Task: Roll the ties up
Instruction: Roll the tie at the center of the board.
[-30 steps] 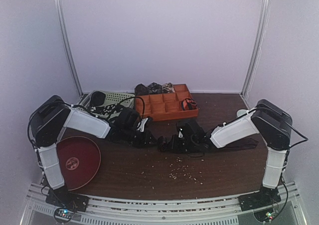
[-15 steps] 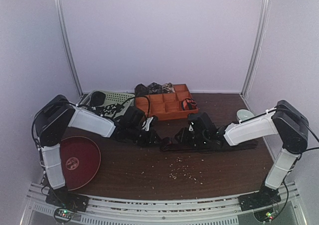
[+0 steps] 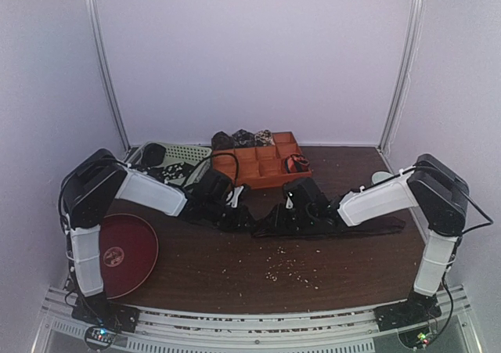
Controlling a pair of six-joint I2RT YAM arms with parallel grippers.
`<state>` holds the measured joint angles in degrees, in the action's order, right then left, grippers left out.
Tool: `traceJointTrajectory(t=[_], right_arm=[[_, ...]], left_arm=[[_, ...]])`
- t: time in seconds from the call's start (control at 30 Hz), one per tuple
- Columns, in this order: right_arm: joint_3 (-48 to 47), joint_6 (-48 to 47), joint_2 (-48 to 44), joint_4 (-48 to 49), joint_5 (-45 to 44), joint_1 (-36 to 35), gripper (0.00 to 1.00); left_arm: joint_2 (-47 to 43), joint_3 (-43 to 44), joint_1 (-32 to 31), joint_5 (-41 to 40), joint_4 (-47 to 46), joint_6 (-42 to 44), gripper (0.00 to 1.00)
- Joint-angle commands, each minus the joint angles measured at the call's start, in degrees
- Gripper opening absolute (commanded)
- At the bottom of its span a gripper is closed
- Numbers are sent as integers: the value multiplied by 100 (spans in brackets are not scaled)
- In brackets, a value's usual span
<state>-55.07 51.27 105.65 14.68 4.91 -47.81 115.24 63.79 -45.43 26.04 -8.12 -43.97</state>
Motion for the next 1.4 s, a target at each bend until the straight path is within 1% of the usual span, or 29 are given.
traceJointTrajectory(t=[0.0,0.1,0.13,0.37,0.43,0.6,0.77,0.87,0.97,1.13,1.37], right_arm=[[-62,-48,178,-151,134,-26,26],[-120,-83,311,-216,156,-27,18],[-119,-63,350,-181,187,-27,17],[-189,322,614,238,439,-295,16],[-235,453,680,398,464,-392,16],[-294,420,719,300,373,-475,19],[-138,367,484,127,155,-477,23],[-98,405,386,109,208,-476,22],[23,474,284,162,220,-477,18],[103,489,344,248,295,-476,17],[215,444,386,401,238,-481,16]], left_arm=[[22,59,-45,-128,3,81,9],[-244,86,-9,-437,390,184,8],[-358,74,23,-557,533,240,8],[-1127,-595,244,-1363,1196,443,9],[-1281,-873,241,-1437,1200,466,9],[-1376,-1454,243,-1099,685,359,8],[-1293,-1593,209,-840,296,280,8],[-1203,-1634,194,-567,50,209,7],[-1185,-1671,128,-588,-23,133,6],[-1095,-1714,61,-587,-160,66,4],[-889,-1640,43,-352,-464,-53,3]])
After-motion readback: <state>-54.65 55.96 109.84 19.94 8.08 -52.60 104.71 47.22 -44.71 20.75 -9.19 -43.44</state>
